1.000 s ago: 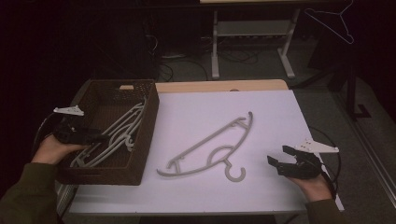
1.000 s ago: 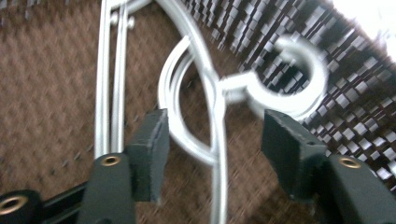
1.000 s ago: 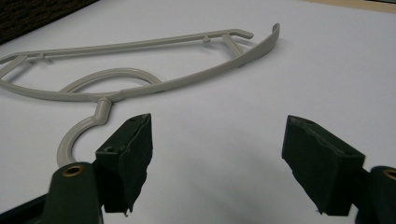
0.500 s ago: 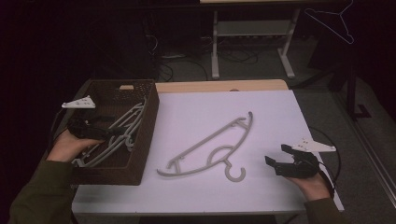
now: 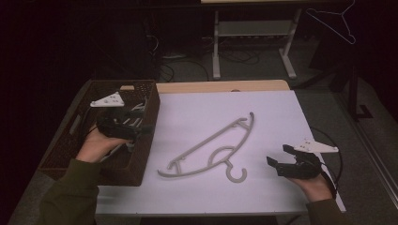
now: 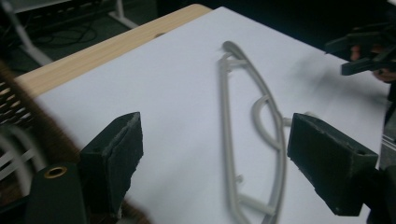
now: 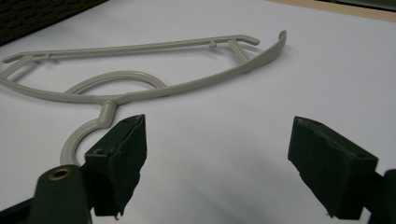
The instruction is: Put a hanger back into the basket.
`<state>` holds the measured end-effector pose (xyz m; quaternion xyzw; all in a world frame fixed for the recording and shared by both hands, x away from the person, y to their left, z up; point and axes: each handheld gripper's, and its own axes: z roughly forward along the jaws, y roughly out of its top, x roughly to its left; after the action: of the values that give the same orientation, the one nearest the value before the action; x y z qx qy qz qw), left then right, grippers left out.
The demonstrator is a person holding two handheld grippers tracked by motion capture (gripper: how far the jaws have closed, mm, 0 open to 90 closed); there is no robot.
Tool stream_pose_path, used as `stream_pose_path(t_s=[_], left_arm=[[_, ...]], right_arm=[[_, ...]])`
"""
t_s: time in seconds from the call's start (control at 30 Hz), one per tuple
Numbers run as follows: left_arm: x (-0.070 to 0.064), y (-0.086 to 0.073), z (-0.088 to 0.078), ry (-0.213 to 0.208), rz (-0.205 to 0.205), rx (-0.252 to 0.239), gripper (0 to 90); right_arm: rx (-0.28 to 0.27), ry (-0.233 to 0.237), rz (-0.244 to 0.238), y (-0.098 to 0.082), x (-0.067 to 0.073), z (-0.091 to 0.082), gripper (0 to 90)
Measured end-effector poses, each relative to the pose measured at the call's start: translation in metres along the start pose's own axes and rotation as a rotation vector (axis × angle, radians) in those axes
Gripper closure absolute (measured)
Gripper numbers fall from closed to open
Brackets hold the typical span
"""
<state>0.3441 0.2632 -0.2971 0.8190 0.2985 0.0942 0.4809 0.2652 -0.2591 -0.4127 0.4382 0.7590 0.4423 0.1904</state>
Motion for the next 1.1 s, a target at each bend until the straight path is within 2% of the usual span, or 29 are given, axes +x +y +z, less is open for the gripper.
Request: stream_pose_path(t_s=[0.27,0.47,0.6,0.87,0.97,1.1], left_arm=[[-0.032,0.013,0.035,-0.064,0.037,-0.001,18.0],[-0.052,0.011,0.063,-0.108,0.048,-0.003,18.0],[-0.065,0.006,0.083,-0.129,0.06,0.004,18.0],[-0.08,-0.011,0.114,-0.146,0.091,0.057,21.2],[-0.081,-0.019,0.124,-0.136,0.122,0.105,23.9],[-0.081,-0.031,0.135,-0.146,0.107,0.134,25.7]], right_arm=[[-0.003,0.002,-0.001,0.0,0.0,0.0,19.2],[0.002,0.01,-0.005,0.001,0.002,0.0,19.6],[0.006,0.034,-0.016,0.003,0.007,0.002,21.8],[0.014,0.061,-0.036,0.005,0.013,0.007,22.5],[0.017,0.066,-0.039,0.005,0.014,0.009,22.7],[0.024,0.08,-0.037,0.005,0.016,0.009,26.0]])
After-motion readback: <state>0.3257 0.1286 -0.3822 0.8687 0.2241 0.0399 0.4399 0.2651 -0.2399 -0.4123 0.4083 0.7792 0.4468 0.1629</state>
